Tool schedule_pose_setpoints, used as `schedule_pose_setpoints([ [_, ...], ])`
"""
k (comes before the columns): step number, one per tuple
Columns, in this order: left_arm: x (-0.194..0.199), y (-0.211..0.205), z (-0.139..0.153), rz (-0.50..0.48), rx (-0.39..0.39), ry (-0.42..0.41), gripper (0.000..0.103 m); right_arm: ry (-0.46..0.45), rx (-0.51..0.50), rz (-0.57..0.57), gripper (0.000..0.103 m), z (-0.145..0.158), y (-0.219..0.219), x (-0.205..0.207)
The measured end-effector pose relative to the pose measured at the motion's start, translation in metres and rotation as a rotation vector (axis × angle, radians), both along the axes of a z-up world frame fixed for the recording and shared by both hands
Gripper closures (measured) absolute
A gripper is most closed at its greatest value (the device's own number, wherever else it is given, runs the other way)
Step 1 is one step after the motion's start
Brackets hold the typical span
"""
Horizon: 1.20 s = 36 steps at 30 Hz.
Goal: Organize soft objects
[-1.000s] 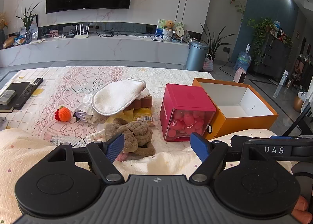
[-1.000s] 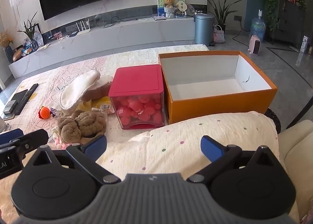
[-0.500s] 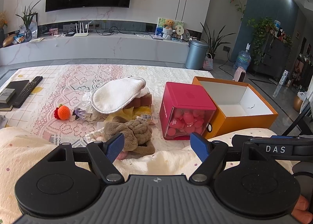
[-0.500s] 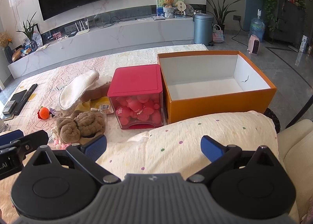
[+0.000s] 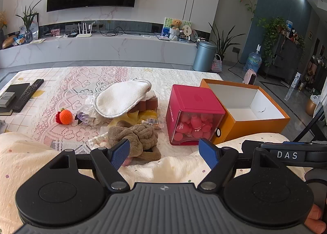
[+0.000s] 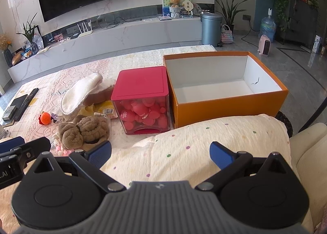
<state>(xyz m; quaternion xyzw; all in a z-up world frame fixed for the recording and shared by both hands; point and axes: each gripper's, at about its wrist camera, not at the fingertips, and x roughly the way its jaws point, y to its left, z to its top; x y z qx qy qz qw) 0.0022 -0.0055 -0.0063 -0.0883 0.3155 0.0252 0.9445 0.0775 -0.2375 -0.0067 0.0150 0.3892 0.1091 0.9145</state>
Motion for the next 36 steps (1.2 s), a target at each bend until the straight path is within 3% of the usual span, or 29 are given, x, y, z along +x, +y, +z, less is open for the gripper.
schedule_pose_setpoints([
  [36, -0.0003, -0.0057, -0.0057, -0.002, -0.005, 0.009, 0.013, 0.006, 0.0, -0.003, 0.003, -0.0016, 0.0003, 0.0005],
])
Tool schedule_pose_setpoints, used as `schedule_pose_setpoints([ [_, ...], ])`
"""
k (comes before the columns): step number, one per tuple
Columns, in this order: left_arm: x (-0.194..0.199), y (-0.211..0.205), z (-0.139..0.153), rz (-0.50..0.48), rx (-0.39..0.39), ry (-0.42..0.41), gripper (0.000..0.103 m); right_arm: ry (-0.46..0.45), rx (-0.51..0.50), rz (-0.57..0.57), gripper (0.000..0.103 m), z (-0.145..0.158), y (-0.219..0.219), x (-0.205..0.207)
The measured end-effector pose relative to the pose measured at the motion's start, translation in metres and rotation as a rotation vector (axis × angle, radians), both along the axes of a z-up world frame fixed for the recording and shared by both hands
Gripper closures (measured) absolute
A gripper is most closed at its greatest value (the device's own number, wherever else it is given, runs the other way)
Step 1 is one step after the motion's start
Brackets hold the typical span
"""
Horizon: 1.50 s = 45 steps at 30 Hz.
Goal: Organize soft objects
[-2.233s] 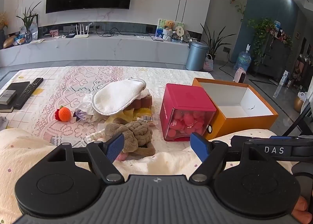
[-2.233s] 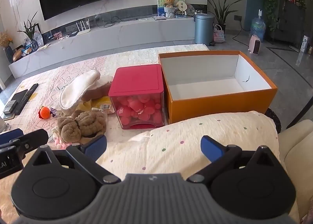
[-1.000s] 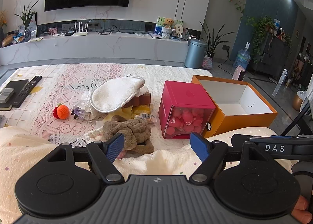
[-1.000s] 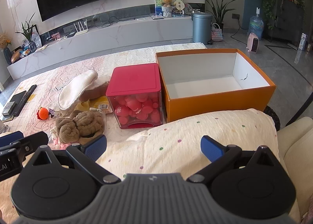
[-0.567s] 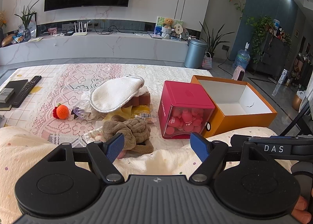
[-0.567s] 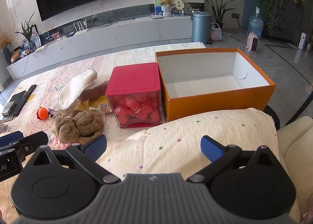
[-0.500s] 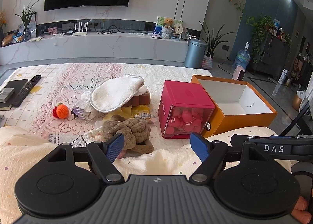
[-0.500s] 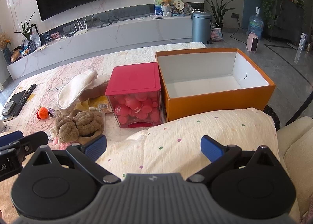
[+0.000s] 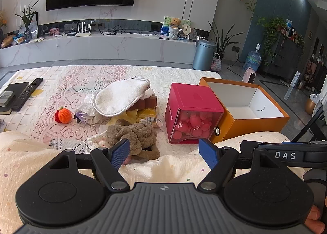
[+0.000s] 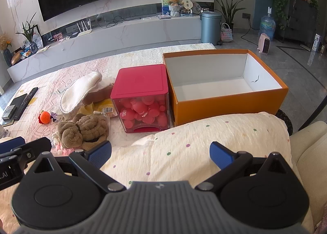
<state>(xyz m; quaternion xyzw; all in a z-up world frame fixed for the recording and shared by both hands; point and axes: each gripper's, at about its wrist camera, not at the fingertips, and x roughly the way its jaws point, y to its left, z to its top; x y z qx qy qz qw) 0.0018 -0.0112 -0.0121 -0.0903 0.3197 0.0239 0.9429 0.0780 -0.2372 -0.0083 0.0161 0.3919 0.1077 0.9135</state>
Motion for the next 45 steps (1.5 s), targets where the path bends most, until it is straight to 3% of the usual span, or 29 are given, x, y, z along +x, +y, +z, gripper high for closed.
schedule_pose_setpoints([
  [10, -0.001, 0.002, -0.003, -0.004, -0.015, 0.006, 0.013, 0.005, -0.009, 0.011, 0.003, -0.003, 0.005, 0.001],
  [17, -0.004, 0.022, -0.004, -0.022, -0.014, 0.002, 0.027, -0.014, -0.019, 0.071, 0.003, -0.006, 0.017, 0.0],
  [21, -0.002, 0.038, -0.013, -0.044, -0.039, 0.054, 0.038, 0.004, -0.002, 0.15, 0.024, -0.009, 0.03, 0.005],
  [25, -0.001, 0.054, -0.024, -0.057, -0.032, 0.083, 0.058, 0.045, -0.005, 0.205, 0.04, -0.018, 0.047, 0.016],
  [27, 0.003, 0.062, -0.029, -0.045, -0.02, 0.102, 0.064, 0.07, -0.003, 0.231, 0.043, -0.022, 0.057, 0.021],
  [32, 0.02, 0.08, -0.037, -0.002, 0.006, 0.147, 0.068, 0.095, -0.02, 0.291, 0.043, -0.028, 0.088, 0.034],
  [38, 0.051, 0.103, -0.048, 0.044, 0.032, 0.199, 0.068, 0.152, 0.012, 0.283, 0.032, -0.034, 0.125, 0.062],
  [45, 0.07, 0.134, -0.065, 0.098, -0.002, 0.239, 0.068, 0.206, 0.03, 0.28, 0.03, -0.051, 0.168, 0.09],
])
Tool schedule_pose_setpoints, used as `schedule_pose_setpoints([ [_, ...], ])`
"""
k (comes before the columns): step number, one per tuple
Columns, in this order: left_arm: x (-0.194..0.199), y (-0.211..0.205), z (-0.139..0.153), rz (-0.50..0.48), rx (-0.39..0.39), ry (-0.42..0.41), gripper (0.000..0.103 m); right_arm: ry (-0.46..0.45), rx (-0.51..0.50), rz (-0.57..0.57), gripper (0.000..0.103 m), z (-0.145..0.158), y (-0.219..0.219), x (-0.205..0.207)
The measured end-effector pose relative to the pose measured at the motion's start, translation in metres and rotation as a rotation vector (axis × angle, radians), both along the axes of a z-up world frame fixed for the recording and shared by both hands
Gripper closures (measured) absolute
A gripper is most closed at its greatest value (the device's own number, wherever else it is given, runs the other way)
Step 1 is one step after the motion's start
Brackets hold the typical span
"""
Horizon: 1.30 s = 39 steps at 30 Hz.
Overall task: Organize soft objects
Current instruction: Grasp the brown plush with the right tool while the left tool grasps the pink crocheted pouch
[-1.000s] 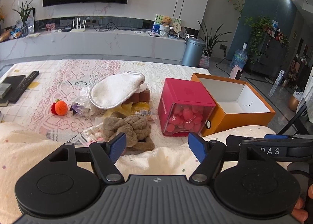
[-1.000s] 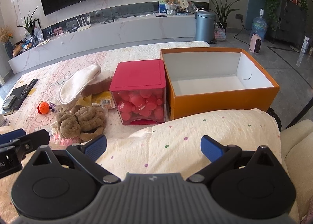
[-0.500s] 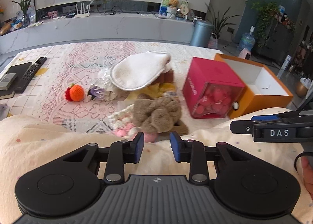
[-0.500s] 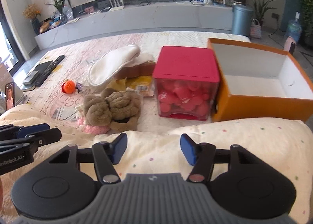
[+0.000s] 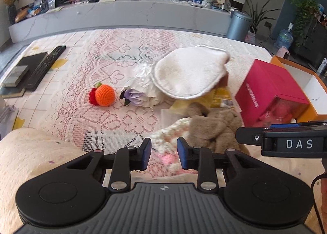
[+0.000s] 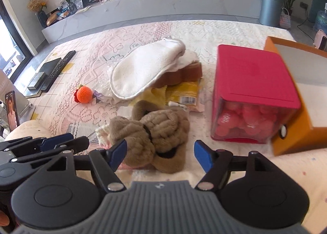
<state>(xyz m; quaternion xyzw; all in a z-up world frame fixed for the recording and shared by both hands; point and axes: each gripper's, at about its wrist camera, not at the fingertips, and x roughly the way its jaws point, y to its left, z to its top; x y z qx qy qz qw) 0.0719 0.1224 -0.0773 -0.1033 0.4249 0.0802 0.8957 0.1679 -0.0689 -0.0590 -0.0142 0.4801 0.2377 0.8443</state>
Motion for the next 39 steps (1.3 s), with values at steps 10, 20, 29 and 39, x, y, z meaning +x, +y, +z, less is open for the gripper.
schedule_pose_setpoints([
  [10, 0.015, 0.011, -0.027, 0.001, -0.089, 0.065, 0.068, 0.114, -0.012, -0.066, 0.012, -0.032, 0.033, 0.037],
  [20, 0.021, 0.014, -0.036, -0.003, -0.145, 0.093, 0.051, 0.157, 0.055, -0.041, 0.03, -0.053, 0.03, 0.041],
  [29, 0.029, 0.012, -0.043, -0.013, -0.202, 0.119, 0.033, 0.066, 0.046, 0.029, 0.052, -0.025, 0.007, 0.022],
  [39, 0.045, 0.004, -0.063, -0.011, -0.232, 0.175, 0.029, 0.14, -0.009, 0.026, 0.035, -0.046, -0.017, 0.024],
])
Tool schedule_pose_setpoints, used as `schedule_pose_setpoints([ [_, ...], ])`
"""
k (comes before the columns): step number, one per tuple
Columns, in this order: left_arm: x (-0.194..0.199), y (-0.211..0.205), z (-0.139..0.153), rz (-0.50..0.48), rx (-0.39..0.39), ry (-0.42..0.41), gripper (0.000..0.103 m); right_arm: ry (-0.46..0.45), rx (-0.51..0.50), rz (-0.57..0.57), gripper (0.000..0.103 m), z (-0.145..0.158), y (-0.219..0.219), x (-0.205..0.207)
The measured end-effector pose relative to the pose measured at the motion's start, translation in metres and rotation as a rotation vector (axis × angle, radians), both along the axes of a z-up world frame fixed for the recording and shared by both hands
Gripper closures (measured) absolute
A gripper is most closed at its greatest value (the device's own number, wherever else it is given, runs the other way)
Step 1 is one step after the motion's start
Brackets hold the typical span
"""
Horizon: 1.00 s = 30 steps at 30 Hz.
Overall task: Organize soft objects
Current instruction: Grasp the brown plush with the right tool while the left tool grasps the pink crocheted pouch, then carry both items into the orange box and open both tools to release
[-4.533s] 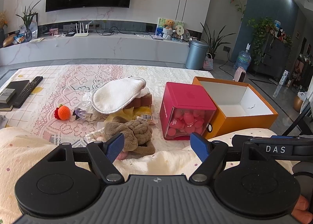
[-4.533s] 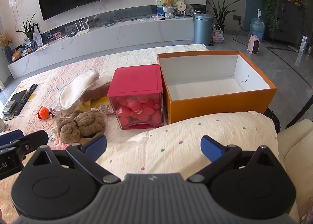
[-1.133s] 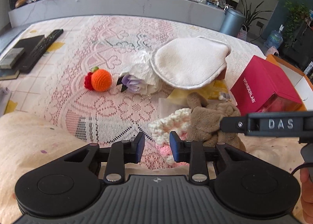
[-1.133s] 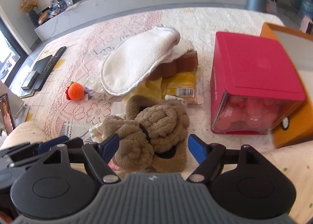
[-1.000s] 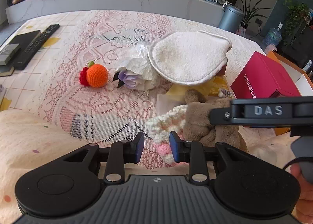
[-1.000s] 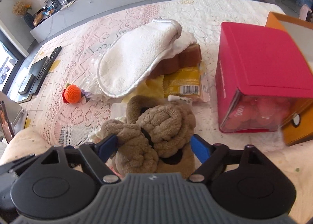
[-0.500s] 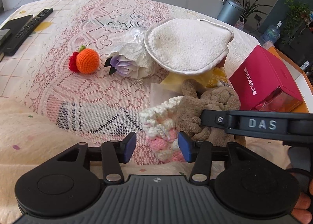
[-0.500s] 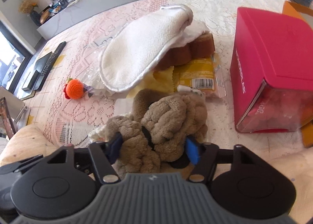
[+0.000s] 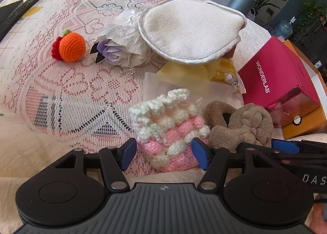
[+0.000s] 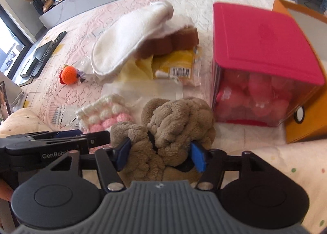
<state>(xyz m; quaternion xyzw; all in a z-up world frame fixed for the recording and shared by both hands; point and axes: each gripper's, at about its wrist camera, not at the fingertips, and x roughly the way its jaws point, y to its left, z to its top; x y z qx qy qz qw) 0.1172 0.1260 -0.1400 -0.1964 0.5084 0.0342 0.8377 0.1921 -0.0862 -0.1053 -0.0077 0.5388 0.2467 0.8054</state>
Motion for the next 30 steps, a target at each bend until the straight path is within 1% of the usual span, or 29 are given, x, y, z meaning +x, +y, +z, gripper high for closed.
schedule_pose_setpoints([
  [3, 0.003, 0.003, -0.004, 0.022, -0.019, 0.015, 0.026, -0.004, -0.01, 0.012, 0.029, -0.007, 0.006, 0.0],
  [4, 0.003, 0.002, -0.004, 0.025, -0.017, 0.014, 0.027, 0.001, -0.013, 0.014, 0.028, -0.01, 0.008, 0.0],
  [6, 0.002, 0.001, -0.004, 0.022, -0.014, 0.005, 0.034, 0.003, -0.001, 0.016, 0.028, -0.014, 0.006, 0.001],
  [7, 0.002, 0.001, -0.003, 0.015, -0.021, -0.004, 0.043, 0.007, 0.003, 0.015, 0.028, -0.017, 0.005, 0.002],
  [8, 0.001, 0.0, -0.002, 0.011, -0.028, -0.012, 0.05, 0.011, 0.007, 0.016, 0.029, -0.019, 0.005, 0.001],
  [9, -0.001, -0.001, 0.0, 0.011, -0.017, -0.022, 0.053, 0.004, 0.007, 0.02, 0.031, -0.02, 0.004, -0.001],
  [10, -0.003, -0.003, 0.002, 0.012, -0.003, -0.034, 0.062, -0.011, 0.003, 0.027, 0.033, -0.02, 0.005, -0.003],
  [11, -0.006, -0.004, 0.005, 0.016, 0.005, -0.052, 0.066, -0.027, -0.003, 0.037, 0.037, -0.019, 0.006, -0.006],
  [13, -0.012, -0.004, 0.011, 0.021, 0.003, -0.079, 0.07, -0.05, -0.005, 0.045, 0.045, -0.017, 0.006, -0.01],
  [16, -0.02, -0.005, 0.018, 0.027, 0.006, -0.121, 0.072, -0.076, 0.003, 0.045, 0.052, -0.011, 0.005, -0.014],
  [18, -0.024, -0.006, 0.024, 0.033, 0.019, -0.142, 0.073, -0.101, 0.006, 0.056, 0.054, -0.004, 0.004, -0.018],
  [22, -0.031, -0.007, 0.038, 0.055, 0.016, -0.191, 0.073, -0.148, 0.025, 0.062, 0.054, 0.012, 0.001, -0.025],
  [26, -0.042, -0.013, 0.058, 0.071, 0.053, -0.242, 0.074, -0.178, 0.056, 0.074, 0.054, 0.031, -0.008, -0.032],
  [30, -0.054, -0.021, 0.079, 0.087, 0.102, -0.284, 0.074, -0.233, 0.074, 0.089, 0.054, 0.053, -0.019, -0.04],
])
